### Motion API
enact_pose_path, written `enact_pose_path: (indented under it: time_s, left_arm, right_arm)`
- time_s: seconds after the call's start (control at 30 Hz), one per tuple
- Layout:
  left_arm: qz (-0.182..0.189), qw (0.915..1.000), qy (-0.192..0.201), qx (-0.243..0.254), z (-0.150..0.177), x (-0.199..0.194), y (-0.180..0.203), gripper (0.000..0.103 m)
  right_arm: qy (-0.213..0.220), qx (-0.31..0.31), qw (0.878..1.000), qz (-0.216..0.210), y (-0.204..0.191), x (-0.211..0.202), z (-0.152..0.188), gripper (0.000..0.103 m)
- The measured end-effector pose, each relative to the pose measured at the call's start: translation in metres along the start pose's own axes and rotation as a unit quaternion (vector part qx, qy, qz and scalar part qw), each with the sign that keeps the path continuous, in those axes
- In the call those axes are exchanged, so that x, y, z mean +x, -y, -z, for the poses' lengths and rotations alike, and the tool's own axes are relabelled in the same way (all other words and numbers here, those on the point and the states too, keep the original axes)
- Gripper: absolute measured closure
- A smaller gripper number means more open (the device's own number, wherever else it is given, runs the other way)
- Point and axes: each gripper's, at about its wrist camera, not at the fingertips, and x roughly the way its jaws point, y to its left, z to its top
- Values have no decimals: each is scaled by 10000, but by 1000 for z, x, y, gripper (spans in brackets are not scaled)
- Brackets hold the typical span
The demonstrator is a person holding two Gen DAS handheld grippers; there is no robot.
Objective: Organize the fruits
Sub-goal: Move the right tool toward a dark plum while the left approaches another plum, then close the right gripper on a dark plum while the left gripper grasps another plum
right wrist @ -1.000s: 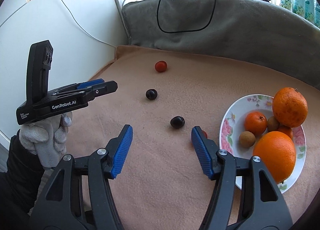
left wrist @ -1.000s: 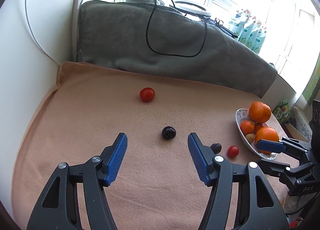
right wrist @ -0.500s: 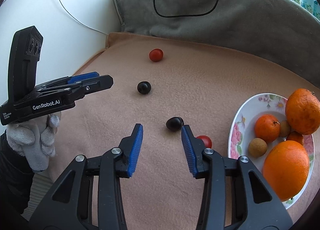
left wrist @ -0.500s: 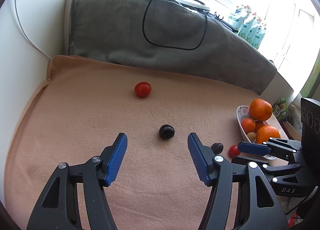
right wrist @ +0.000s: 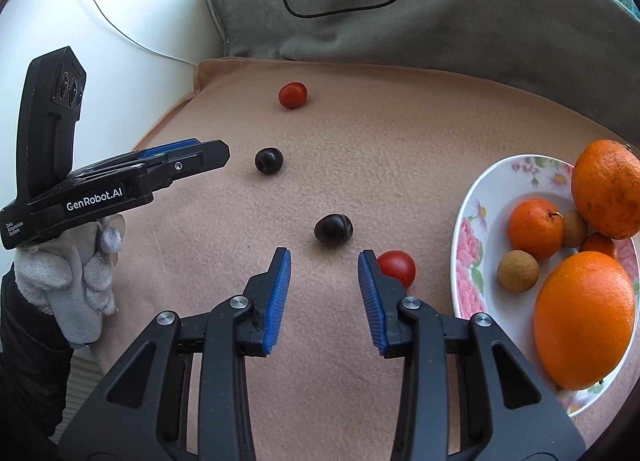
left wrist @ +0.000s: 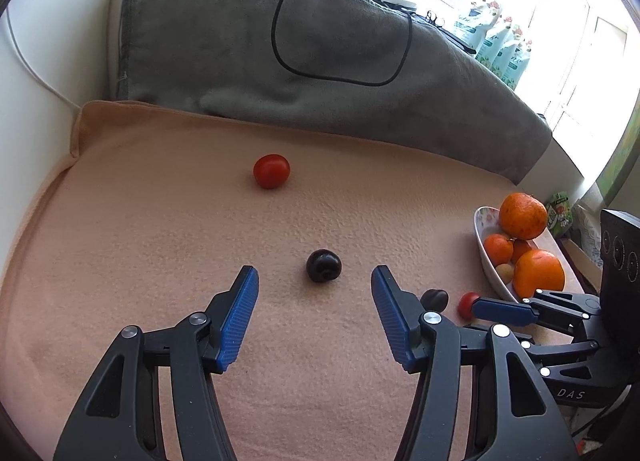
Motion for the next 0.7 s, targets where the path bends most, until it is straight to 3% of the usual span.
enact_pose_path:
  time_s: [0.7]
  left_arm:
    - [37,9990,-434,101,-6,41,9,58]
  right_arm:
    - [-102,-443,9986,261,-11,27,-17,75]
